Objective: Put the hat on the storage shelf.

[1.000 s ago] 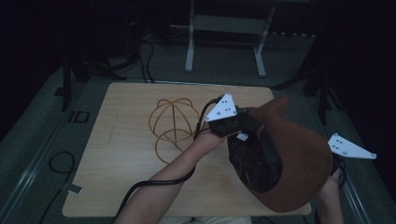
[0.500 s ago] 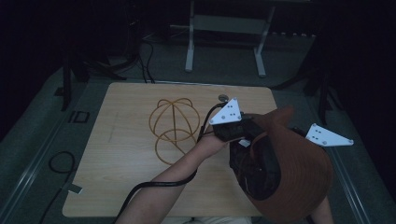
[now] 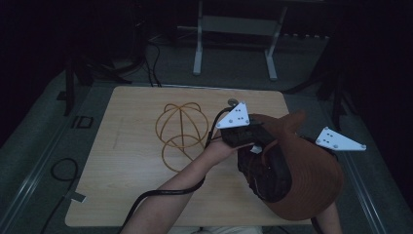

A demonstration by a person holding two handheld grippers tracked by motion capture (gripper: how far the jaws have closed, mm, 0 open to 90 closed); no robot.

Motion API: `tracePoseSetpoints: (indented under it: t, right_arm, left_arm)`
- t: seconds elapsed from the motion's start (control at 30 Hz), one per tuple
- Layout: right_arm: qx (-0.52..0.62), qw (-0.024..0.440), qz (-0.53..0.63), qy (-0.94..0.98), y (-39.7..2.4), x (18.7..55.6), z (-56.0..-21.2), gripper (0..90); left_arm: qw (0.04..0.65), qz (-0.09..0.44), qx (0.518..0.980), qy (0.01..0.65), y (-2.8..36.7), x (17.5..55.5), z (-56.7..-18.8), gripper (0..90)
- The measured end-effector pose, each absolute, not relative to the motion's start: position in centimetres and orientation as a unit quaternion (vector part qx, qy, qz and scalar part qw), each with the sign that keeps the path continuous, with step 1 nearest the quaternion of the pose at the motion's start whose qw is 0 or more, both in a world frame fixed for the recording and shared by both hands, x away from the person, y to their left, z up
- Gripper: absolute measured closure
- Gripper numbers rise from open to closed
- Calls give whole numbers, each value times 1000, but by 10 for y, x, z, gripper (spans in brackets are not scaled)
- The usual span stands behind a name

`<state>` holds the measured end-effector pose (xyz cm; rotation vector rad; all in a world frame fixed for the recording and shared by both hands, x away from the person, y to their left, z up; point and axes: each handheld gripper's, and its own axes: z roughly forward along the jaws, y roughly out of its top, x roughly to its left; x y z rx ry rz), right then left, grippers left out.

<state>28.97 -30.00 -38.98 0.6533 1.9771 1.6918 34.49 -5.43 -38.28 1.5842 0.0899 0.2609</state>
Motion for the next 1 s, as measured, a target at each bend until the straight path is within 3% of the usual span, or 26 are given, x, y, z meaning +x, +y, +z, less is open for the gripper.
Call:
tracePoseSetpoints:
  t: [0.23,0.37,0.53,0.6,0.87,1.0]
  right_arm:
    - [240,217,617,717,-302,288,-390,871]
    - [237,216,628,709,-305,285,-389,874]
    - [245,223,632,701,-309,284,-386,874]
    - [251,230,634,695,-313,284,-384,874]
    - [261,245,635,685,-321,283,-381,874]
    - [270,250,637,677,-324,284,-379,874]
  left_arm:
    - [680,128,721,41,-52,344,-380,822]
    - [669,138,729,50,-49,342,-375,688]
    - [652,159,739,66,-45,340,-369,585]
    - [642,179,742,81,-43,339,-368,473]
    - [603,219,759,114,-36,333,-362,386]
    - [575,251,766,144,-29,326,-356,283]
